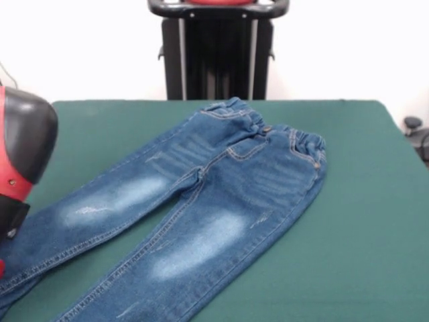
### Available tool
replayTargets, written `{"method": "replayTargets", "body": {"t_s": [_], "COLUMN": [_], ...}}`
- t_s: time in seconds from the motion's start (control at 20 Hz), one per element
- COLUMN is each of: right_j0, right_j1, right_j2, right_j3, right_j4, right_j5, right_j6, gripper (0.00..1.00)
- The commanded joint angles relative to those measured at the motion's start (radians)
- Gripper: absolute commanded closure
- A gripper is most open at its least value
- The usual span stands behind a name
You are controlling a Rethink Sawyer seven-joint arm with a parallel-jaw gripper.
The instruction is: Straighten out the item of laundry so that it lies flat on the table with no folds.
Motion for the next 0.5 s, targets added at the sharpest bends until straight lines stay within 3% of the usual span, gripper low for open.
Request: {"method": "replayTargets", "body": {"t_s": [0.05, 0.5], "right_j0": [-0.205, -0.192], "right_j1": [-0.052, -0.095], "right_j2": [0.430, 0.413], "right_j3": [0.039, 0.058], "right_j4": [0.108, 0.131], "right_j5": [0.849, 0.893], "right_j6": [-0.564, -0.540], "gripper": [0.00, 0.00]}}
